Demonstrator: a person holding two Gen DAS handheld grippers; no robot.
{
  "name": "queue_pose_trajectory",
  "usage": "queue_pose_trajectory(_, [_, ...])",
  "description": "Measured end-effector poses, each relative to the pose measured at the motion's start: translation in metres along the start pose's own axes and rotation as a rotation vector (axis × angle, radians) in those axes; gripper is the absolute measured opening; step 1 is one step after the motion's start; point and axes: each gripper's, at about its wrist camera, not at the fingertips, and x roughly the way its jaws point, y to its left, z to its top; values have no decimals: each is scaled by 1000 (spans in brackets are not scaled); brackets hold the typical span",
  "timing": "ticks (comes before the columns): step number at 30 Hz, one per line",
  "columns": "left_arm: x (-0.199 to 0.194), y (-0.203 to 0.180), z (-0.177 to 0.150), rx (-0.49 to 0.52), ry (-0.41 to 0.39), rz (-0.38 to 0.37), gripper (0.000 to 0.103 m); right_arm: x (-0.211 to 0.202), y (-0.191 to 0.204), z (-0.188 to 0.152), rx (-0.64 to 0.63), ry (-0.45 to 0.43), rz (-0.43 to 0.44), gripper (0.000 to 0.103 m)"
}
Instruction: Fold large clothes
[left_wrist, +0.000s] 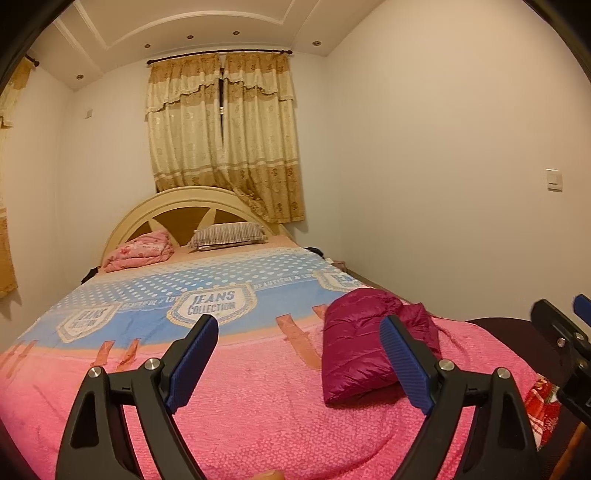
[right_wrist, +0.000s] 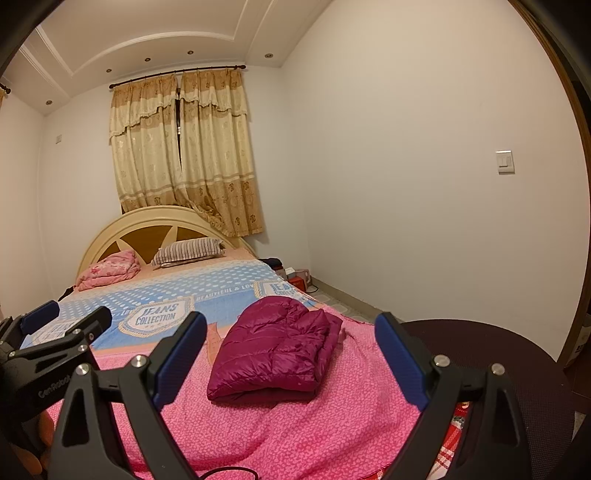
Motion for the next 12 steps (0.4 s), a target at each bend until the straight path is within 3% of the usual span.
queue_pose_trajectory(5, [12, 13, 0, -54, 31, -63, 93, 0, 0, 0, 2, 1, 0, 94])
queue_pose_trajectory(12, [23, 19, -3, -46, 57, -36, 93, 1, -2, 0, 5, 5, -3, 94])
